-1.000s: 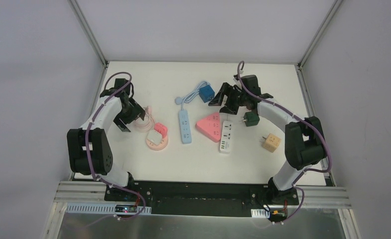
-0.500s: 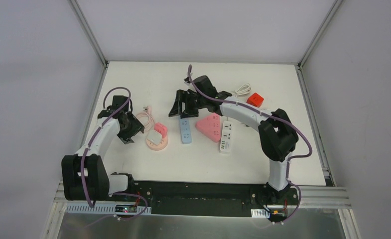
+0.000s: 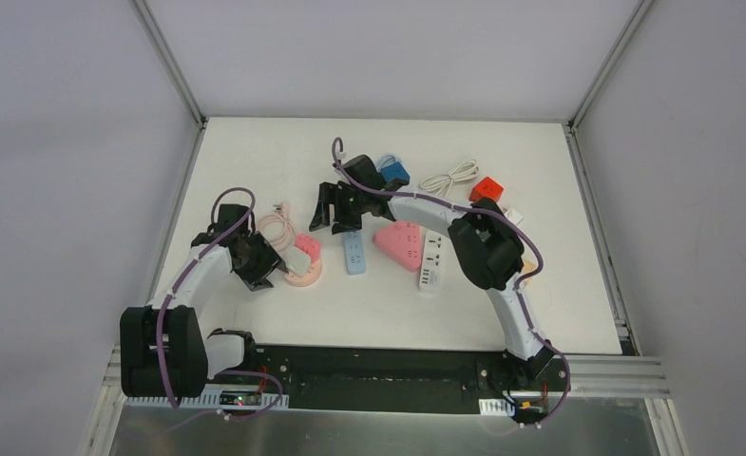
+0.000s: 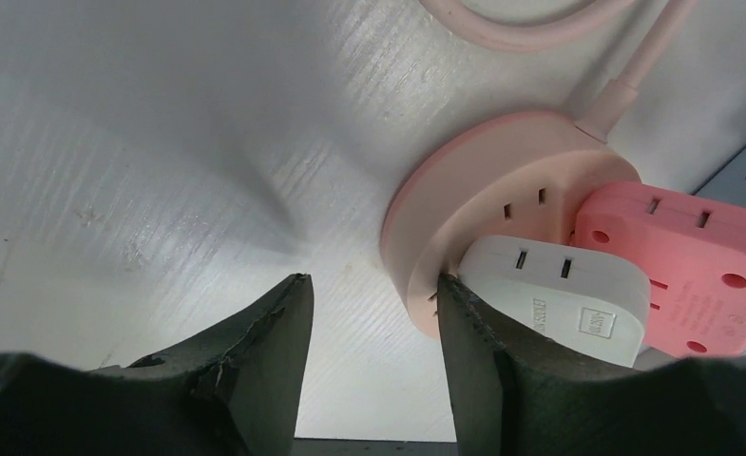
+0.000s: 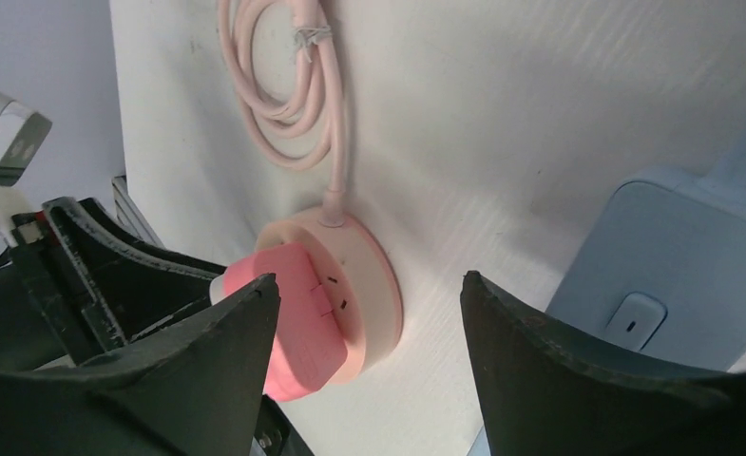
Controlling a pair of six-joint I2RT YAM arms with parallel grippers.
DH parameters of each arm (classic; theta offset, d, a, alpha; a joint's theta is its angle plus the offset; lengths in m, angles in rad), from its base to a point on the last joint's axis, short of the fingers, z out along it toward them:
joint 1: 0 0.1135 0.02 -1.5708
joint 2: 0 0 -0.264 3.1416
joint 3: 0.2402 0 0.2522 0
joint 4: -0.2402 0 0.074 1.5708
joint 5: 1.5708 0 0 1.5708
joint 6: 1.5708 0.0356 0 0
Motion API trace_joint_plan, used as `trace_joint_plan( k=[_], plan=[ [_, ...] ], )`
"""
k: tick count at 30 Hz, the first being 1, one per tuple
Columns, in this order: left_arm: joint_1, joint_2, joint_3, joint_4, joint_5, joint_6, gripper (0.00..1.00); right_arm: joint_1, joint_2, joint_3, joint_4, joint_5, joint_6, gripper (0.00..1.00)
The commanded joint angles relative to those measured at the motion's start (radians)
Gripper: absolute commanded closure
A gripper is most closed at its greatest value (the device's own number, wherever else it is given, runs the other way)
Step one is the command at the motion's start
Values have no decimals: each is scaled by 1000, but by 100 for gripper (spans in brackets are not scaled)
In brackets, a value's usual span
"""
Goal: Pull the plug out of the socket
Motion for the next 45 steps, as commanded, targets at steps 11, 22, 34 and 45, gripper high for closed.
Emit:
trace_joint_plan(
  k=[11, 22, 34, 45],
  plan=[
    [-9, 41, -16, 23, 60, 35, 63, 58, -62, -76, 218, -132, 67, 27],
    [-9, 22, -28, 18, 50, 25, 64, 119, -75, -75, 152, 5, -5, 54],
    [-9, 32, -35, 72, 144, 21, 61, 247, -184, -178, 112, 319, -73, 88],
    [-9, 58, -35, 48, 125, 23, 65, 293, -184, -97, 1, 467, -73, 97]
  ],
)
